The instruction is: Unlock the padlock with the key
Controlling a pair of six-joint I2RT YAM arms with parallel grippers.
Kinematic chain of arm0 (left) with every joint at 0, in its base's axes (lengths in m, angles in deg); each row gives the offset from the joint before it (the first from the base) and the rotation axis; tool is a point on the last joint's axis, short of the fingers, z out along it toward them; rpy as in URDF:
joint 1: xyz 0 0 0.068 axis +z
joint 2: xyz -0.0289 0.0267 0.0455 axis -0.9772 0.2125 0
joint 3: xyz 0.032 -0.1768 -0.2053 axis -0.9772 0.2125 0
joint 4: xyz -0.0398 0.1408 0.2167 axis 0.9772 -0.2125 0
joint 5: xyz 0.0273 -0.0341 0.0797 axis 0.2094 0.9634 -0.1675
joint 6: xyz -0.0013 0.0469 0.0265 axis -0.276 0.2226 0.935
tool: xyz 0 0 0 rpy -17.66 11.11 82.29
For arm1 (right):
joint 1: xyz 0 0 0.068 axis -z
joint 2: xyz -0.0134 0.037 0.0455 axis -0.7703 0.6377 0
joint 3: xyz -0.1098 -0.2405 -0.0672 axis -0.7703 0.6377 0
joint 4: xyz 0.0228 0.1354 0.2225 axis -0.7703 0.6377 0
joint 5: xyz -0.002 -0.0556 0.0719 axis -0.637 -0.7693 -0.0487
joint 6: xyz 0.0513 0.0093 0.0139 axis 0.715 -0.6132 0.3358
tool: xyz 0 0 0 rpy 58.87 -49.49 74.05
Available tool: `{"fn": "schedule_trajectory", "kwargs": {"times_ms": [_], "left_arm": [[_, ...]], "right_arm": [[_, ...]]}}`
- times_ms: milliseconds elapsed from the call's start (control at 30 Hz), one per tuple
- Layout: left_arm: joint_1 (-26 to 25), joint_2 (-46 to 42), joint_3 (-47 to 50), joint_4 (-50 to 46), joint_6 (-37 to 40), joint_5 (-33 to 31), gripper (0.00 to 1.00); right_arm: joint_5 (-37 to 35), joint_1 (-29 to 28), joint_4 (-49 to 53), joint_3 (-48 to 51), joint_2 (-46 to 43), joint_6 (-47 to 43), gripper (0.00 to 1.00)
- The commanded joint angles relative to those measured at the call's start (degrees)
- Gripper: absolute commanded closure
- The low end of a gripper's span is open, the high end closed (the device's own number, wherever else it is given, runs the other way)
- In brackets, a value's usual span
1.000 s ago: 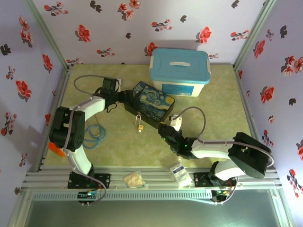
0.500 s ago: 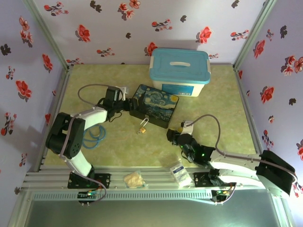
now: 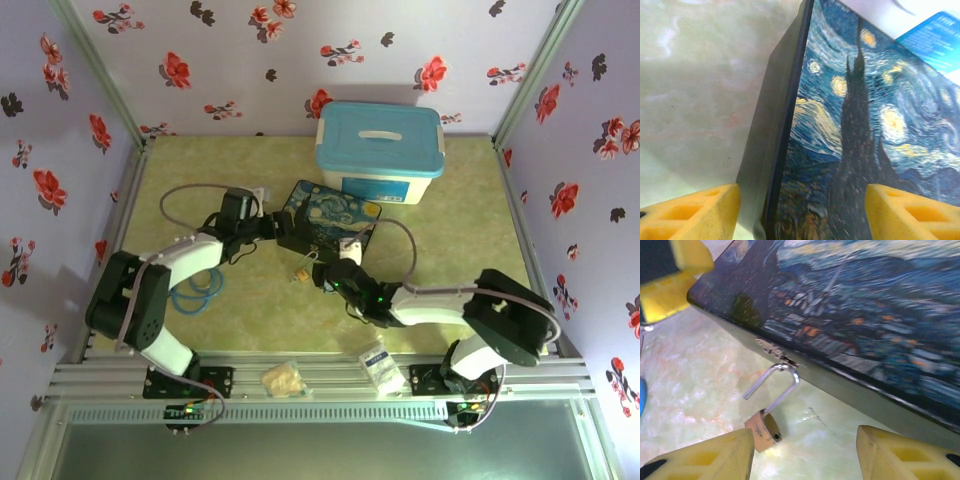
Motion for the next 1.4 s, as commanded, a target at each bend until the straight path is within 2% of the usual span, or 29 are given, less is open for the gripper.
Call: {"fn": "schedule_trajectory", "kwargs": {"times_ms": [0, 233, 600, 900, 1133, 1367], "left_arm": [[1.06, -4.89, 1.08, -3.93, 0.07, -1.52, 0.32], [2.30, -10.59, 6.75, -4.21, -1.54, -1.53, 0.31], [2.32, -13.15, 11.80, -0.83, -4.13, -1.52, 0.32], [2.27, -16.13, 12.42, 0.93, -5.58, -2.44, 0.33], [1.97, -15.57, 10.97, -0.53, -3.97, -3.97, 0.34], [1.02, -10.09, 4.64, -3.08, -1.29, -3.72, 0.33]], "right_arm": [[1.41, -0.56, 1.20, -4.90, 4.97, 1.18, 0.45], [3.38, -1.05, 4.11, -11.67, 14.52, 1.02, 0.46], [5.32, -1.25, 5.59, -14.00, 19.59, 2.37, 0.55], [5.37, -1.30, 0.95, -9.98, 18.81, 6.07, 0.71], [6.54, -1.27, -6.75, -3.15, 14.31, 10.73, 0.90], [6.87, -0.57, -12.54, 2.29, 12.17, 15.94, 0.92]]}}
